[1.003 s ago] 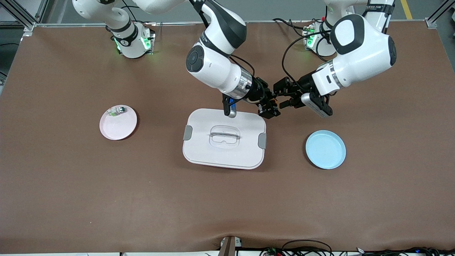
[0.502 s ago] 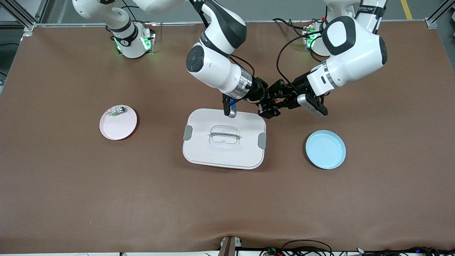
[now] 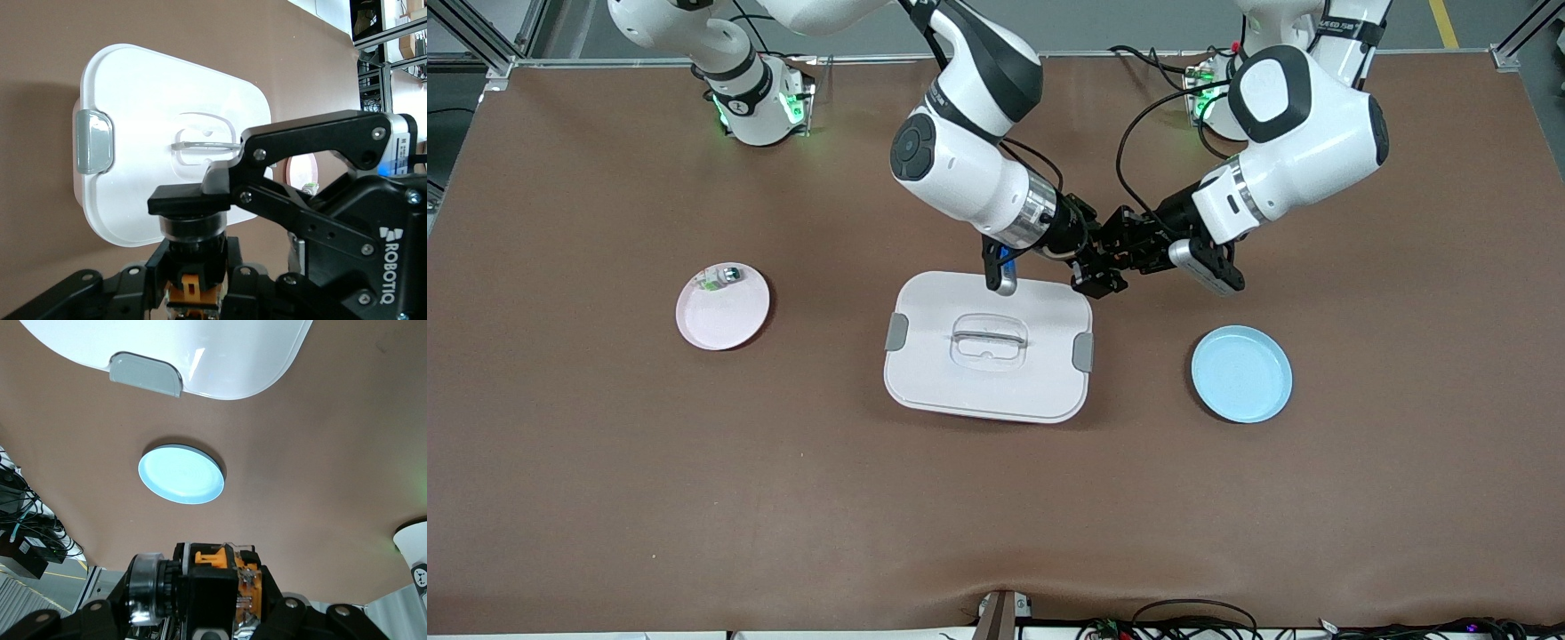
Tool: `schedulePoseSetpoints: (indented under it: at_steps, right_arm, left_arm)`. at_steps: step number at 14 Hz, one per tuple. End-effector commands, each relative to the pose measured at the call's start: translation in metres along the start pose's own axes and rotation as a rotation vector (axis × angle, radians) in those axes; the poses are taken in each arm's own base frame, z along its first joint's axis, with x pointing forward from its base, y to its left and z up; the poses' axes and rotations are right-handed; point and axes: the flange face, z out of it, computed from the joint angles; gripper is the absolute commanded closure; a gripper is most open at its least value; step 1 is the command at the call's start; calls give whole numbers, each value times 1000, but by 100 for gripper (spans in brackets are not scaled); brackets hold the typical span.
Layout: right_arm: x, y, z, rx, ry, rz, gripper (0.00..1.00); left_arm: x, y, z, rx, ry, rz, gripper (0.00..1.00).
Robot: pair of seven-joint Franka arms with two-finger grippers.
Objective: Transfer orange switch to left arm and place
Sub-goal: 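Grasp the switch with the left gripper from the right gripper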
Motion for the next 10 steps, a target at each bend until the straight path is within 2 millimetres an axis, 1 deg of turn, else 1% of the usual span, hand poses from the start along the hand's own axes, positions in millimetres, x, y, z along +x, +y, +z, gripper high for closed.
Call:
schedulePoseSetpoints:
  at_steps: [1, 2, 3, 4, 5, 6, 7, 9, 10]
  right_arm:
    - [-7, 0, 2, -3, -15, 13, 80]
    - [-7, 0, 2, -3, -15, 13, 76]
    - [-7, 1, 3, -5, -15, 13, 57]
    - [-7, 0, 2, -3, -16, 15, 42]
    - [-6, 0, 3, -4, -16, 16, 16]
    - [-7, 1, 3, -5, -16, 14, 0]
    - [-8, 2, 4, -5, -14, 8, 0]
    - [-10, 4, 5, -7, -15, 5, 0]
    - [-10, 4, 5, -7, -15, 5, 0]
  left_arm:
    - [2, 10, -1, -19, 13, 7, 100]
    - [2, 9, -2, -18, 12, 8, 100]
    - [3, 9, -3, -15, 14, 10, 100]
    - [4, 8, -4, -12, 16, 10, 100]
    - [5, 7, -5, -11, 17, 10, 100]
    - [5, 5, -6, -7, 18, 8, 100]
    - [6, 1, -7, 16, 15, 24, 100]
    - [15, -14, -20, 79, 21, 33, 100]
    - [15, -14, -21, 100, 15, 43, 100]
